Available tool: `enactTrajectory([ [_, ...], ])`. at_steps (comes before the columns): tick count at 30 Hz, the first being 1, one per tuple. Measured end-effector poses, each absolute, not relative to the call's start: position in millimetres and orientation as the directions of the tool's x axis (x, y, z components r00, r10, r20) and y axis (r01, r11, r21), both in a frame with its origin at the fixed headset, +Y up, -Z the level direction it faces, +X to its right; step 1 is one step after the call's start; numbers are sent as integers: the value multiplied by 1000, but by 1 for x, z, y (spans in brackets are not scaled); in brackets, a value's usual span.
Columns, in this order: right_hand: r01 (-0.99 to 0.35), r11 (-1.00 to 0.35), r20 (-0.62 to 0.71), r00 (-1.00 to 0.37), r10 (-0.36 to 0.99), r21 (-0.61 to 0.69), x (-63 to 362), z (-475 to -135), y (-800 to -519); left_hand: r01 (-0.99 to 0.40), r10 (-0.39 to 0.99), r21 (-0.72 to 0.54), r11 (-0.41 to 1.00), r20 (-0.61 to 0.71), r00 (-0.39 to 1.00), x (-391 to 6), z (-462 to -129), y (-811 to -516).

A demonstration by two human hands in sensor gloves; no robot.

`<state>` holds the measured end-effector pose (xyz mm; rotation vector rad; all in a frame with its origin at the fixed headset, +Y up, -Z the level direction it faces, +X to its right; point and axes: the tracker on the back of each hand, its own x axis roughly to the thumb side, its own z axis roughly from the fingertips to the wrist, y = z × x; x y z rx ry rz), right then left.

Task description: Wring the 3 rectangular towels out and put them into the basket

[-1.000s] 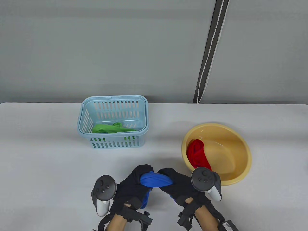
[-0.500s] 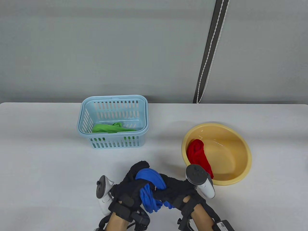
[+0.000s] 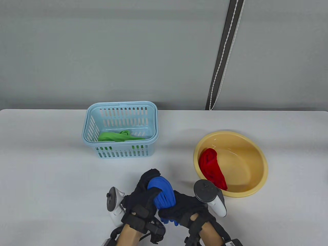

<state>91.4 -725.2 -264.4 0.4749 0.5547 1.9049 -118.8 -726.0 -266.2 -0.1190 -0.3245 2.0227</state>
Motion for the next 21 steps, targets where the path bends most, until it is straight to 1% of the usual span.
enactTrajectory([
  [2, -776, -354, 73, -373, 925, 522, 99, -264, -724, -884, 911, -291, -366, 80, -404, -120, -269, -723],
  [5, -805, -408, 88, -413, 907, 429, 109, -264, -721, -939, 957, -277, -205, 143, -251, -123, -272, -716],
  [6, -795, -422, 97, -424, 900, 436, 109, -265, -720, -944, 962, -280, -174, 159, -224, -123, -272, -713],
  [7, -773, -466, 112, -466, 878, 430, 110, -263, -719, -957, 968, -264, -120, 182, -172, -126, -273, -710],
  [9, -740, -561, 153, -548, 823, 371, 111, -262, -715, -972, 972, -236, -18, 224, -72, -128, -273, -706],
  [10, -691, -652, 182, -630, 755, 311, 112, -261, -713, -974, 960, -212, 79, 280, 16, -130, -273, -702],
  [11, -664, -695, 194, -670, 717, 275, 113, -261, -712, -965, 940, -194, 175, 326, 105, -130, -272, -699],
  [12, -638, -724, 181, -705, 686, 262, 114, -262, -712, -929, 885, -160, 333, 393, 250, -129, -269, -695],
  [13, -614, -750, 171, -734, 657, 248, 116, -263, -712, -864, 794, -89, 495, 451, 408, -127, -265, -690],
  [14, -598, -761, 160, -750, 642, 252, 119, -265, -713, -794, 691, -23, 608, 509, 514, -123, -260, -686],
  [15, -589, -764, 137, -761, 634, 262, 122, -267, -714, -729, 601, 26, 684, 547, 583, -120, -256, -684],
  [16, -575, -768, 108, -776, 621, 282, 126, -269, -717, -631, 458, 112, 768, 593, 663, -115, -250, -681],
  [17, -574, -757, 79, -778, 623, 314, 130, -273, -720, -565, 352, 163, 809, 635, 687, -109, -245, -679],
  [18, -574, -743, 62, -776, 628, 343, 132, -275, -722, -519, 283, 190, 834, 659, 697, -104, -241, -678],
  [19, -576, -715, 43, -767, 641, 396, 135, -278, -724, -430, 166, 226, 874, 694, 701, -96, -234, -677],
  [21, -585, -657, 20, -740, 673, 476, 136, -281, -727, -252, -54, 313, 916, 716, 696, -83, -224, -678],
])
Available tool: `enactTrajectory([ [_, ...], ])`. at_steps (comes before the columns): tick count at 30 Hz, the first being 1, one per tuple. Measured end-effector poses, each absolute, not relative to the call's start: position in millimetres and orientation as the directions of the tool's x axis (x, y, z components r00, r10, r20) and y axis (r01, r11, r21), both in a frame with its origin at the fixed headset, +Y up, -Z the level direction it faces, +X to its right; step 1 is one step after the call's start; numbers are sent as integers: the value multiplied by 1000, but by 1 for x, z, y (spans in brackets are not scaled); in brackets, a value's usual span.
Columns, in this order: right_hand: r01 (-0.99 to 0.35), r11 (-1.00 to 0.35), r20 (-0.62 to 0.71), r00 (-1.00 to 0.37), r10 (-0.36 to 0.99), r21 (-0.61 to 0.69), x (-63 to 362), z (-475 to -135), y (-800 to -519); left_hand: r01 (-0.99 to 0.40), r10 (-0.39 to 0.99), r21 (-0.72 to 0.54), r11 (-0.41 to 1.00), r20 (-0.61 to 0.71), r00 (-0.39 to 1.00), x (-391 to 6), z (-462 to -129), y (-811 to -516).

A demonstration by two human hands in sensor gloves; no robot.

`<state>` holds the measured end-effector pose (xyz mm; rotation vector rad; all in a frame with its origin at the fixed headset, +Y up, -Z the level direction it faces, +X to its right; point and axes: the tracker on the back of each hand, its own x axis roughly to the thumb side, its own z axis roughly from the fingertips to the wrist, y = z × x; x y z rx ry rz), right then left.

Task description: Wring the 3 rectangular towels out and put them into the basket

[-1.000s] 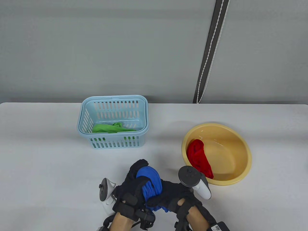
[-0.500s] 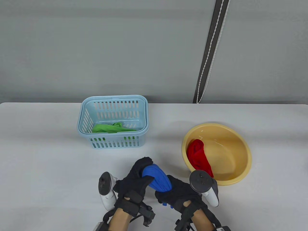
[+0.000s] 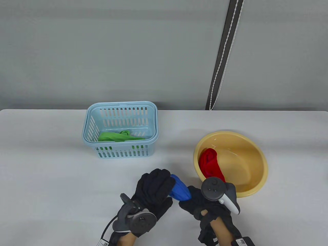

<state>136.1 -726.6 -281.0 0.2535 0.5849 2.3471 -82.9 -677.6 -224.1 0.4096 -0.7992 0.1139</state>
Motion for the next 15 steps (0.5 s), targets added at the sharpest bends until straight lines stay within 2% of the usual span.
enactTrajectory([
  [3, -592, -494, -10, -647, 763, 637, 131, -285, -731, -43, -307, 423, 905, 720, 622, -64, -213, -684],
  [7, -565, -283, -54, -505, 861, 775, 117, -285, -734, 92, -424, 467, 880, 681, 597, -51, -211, -695],
  [8, -552, -232, -70, -472, 879, 801, 114, -284, -735, 110, -430, 463, 879, 675, 599, -50, -213, -697],
  [12, -544, -129, -118, -396, 911, 829, 107, -285, -737, 30, -347, 445, 895, 653, 673, -58, -220, -696],
  [15, -533, -109, -122, -379, 917, 839, 100, -285, -737, -10, -319, 457, 889, 636, 703, -64, -226, -694],
])
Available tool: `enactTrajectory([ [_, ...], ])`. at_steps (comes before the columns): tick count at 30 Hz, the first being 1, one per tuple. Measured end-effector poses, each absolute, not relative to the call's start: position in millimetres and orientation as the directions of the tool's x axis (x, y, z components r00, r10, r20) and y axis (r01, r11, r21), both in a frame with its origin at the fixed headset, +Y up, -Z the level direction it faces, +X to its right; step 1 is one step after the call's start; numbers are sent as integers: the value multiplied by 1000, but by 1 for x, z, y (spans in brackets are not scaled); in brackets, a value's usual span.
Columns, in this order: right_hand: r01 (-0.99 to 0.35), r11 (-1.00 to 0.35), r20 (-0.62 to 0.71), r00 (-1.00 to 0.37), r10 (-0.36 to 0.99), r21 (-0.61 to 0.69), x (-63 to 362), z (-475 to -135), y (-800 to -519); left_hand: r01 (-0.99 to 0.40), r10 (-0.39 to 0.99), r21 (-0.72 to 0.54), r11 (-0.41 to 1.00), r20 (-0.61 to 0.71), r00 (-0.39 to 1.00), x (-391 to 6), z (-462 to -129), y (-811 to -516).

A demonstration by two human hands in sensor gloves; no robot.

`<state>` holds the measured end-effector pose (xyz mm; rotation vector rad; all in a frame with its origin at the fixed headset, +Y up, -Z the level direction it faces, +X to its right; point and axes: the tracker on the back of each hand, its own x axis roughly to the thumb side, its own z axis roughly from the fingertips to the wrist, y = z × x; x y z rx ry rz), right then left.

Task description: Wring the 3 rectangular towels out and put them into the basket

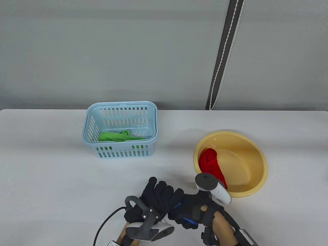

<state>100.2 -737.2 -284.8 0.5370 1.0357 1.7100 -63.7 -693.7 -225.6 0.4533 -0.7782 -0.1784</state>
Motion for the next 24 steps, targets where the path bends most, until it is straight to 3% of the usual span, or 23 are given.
enactTrajectory([
  [11, -551, -233, -47, -447, 894, 801, 88, -276, -726, -127, -138, 379, 917, 597, 790, -91, -244, -695],
  [13, -539, -337, 15, -515, 857, 772, 87, -275, -722, -128, -123, 365, 922, 591, 797, -95, -245, -696],
  [19, -419, -743, 227, -771, 594, 522, 85, -271, -714, -83, -90, 290, 954, 539, 837, -93, -248, -702],
  [24, -317, -908, 314, -863, 397, 276, 84, -266, -710, -98, -9, 192, 976, 489, 872, -84, -250, -697],
])
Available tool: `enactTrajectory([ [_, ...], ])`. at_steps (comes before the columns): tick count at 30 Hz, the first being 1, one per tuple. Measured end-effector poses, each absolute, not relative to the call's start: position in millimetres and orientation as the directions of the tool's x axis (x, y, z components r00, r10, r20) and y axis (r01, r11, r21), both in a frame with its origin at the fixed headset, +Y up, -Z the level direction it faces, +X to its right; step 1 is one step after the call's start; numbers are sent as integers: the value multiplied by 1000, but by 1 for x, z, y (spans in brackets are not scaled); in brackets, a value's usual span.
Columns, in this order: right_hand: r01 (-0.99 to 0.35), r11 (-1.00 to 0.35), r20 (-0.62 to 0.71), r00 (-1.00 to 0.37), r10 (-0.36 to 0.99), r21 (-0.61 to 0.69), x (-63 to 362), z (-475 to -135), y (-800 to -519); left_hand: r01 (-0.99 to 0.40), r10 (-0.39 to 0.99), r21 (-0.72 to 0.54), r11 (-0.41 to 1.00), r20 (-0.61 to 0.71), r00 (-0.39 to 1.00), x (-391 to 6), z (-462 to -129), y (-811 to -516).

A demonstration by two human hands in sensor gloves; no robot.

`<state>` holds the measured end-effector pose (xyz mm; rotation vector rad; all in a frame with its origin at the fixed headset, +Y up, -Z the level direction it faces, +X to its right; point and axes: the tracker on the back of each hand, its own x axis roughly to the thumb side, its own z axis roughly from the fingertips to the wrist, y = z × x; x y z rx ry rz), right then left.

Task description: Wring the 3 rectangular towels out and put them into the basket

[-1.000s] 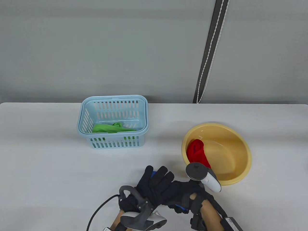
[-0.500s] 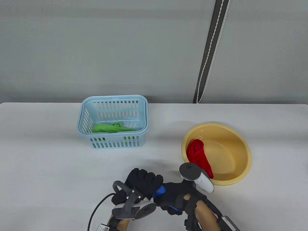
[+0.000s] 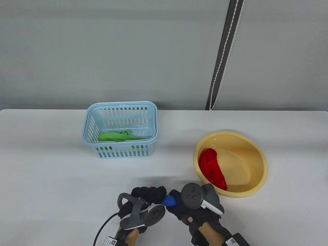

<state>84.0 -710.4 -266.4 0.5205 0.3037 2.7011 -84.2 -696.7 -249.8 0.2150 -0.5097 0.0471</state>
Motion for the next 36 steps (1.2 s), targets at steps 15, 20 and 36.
enactTrajectory([
  [15, -188, -941, 457, -888, 40, -282, 88, -257, -698, -589, 702, -423, 689, 184, 688, -89, -272, -696],
  [20, -195, -919, 463, -886, 15, -343, 94, -256, -696, -703, 886, -614, 360, -11, 463, -87, -281, -714],
  [36, -217, -845, 469, -882, -44, -488, 99, -244, -682, -454, 868, -752, -477, -484, -111, -58, -272, -753],
])
